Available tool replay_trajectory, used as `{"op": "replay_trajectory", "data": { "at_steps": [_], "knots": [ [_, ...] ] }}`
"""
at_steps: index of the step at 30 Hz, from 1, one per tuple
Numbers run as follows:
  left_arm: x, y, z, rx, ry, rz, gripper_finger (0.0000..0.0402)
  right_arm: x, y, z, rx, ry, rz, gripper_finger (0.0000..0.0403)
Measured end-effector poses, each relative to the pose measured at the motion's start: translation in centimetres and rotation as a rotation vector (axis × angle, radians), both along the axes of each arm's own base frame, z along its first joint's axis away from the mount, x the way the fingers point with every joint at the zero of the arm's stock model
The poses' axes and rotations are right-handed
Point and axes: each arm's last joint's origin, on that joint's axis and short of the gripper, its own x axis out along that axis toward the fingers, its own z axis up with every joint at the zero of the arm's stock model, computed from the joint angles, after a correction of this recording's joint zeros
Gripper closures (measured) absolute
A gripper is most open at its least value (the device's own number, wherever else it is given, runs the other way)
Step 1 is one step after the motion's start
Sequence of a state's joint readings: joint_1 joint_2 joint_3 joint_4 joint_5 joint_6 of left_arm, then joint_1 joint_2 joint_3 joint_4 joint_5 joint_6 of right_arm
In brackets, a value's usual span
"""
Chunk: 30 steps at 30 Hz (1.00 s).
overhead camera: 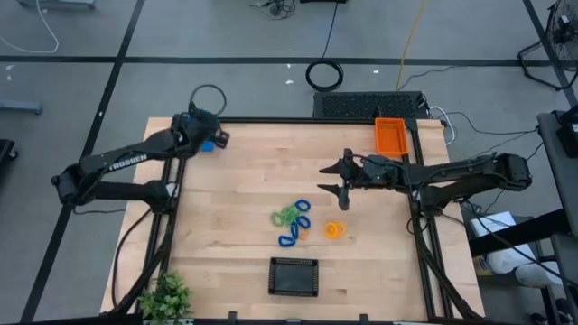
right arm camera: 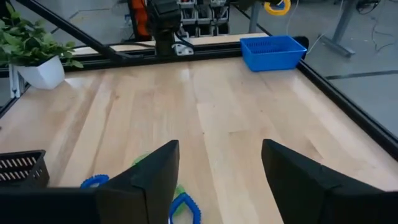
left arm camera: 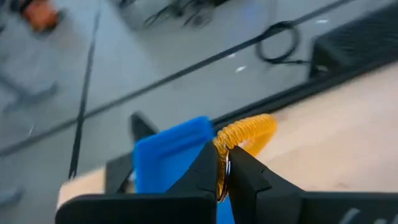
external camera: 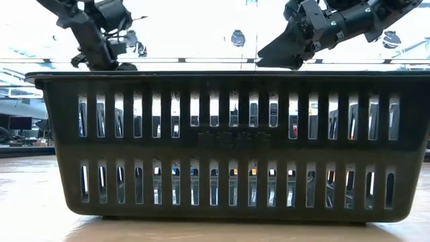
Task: Sort spring keychains into baskets
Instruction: Put the orange spring keychain into the blue basket
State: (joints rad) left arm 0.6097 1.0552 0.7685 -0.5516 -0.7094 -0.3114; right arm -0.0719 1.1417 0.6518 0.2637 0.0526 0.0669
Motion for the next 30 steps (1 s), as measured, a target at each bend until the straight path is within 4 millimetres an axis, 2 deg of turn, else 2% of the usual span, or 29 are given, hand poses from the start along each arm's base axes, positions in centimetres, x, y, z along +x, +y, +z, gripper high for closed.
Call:
{"op": "replay_trajectory", "data": {
  "at_steps": [5, 11, 16, 20, 27, 30],
  "knots": [
    [-1.7, 2.3, -1.3, -0.121, 0.005, 0.12, 0.039, 0.0, 0.0, -0.1, 0.027, 0.008, -0.007, 0.0189],
    [-2.4, 4.2, -3.4, -0.253, 0.048, 0.173, 0.039, 0.0, 0.0, -0.1, 0.072, 0.002, -0.021, 0.019],
    [-1.9, 4.7, -4.6, -0.308, 0.085, 0.16, 0.0383, 0.0, 0.1, -0.2, 0.088, 0.011, -0.024, 0.0191],
    [-1.8, 4.8, -4.9, -0.316, 0.092, 0.167, 0.037, 0.0, 0.3, -0.2, 0.107, 0.01, -0.022, 0.0191],
    [-1.8, 4.8, -4.8, -0.312, 0.092, 0.165, 0.0377, 0.0, 1.0, -0.2, 0.118, 0.011, 0.004, 0.0191],
    [-1.8, 4.8, -4.8, -0.313, 0.095, 0.162, 0.0363, 0.0, 1.2, -0.2, 0.118, 0.011, 0.011, 0.0191]
  ]
}}
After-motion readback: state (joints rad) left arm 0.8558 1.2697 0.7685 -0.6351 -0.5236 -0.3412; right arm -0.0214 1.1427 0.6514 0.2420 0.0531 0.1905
